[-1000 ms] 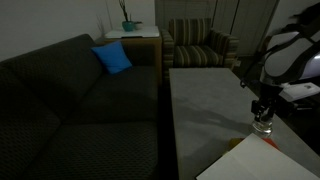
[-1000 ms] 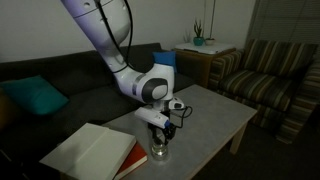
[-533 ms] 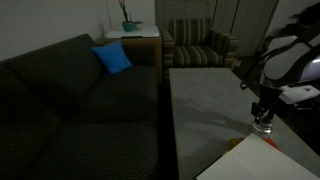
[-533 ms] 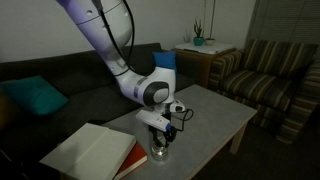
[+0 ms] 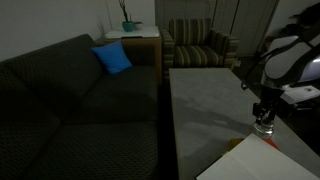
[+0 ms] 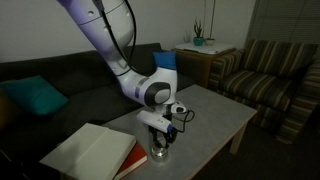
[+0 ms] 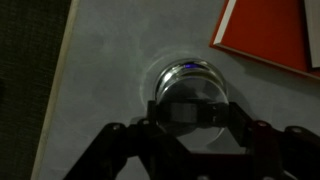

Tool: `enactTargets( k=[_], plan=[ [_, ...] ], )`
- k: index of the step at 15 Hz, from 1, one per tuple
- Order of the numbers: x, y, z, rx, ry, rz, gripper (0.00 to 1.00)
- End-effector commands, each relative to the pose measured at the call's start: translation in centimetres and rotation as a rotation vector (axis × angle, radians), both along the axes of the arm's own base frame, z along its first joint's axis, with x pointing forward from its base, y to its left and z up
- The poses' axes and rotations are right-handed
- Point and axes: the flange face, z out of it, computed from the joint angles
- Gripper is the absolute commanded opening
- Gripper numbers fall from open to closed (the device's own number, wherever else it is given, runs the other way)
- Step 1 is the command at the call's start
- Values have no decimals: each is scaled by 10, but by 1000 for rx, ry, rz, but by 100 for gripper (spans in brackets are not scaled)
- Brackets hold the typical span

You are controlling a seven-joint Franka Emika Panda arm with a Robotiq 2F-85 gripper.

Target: Place the lid of the silver container on the table, open the black book, then close the container

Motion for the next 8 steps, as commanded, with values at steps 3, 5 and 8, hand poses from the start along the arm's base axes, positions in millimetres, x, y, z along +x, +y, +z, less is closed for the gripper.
enactTargets(
  k=[3, 5, 8],
  plan=[
    [-5, -4, -9, 36, 49, 24, 44],
    [-6, -4, -9, 39, 58, 26, 44],
    [-6, -3, -8, 38, 61, 27, 44]
  ],
)
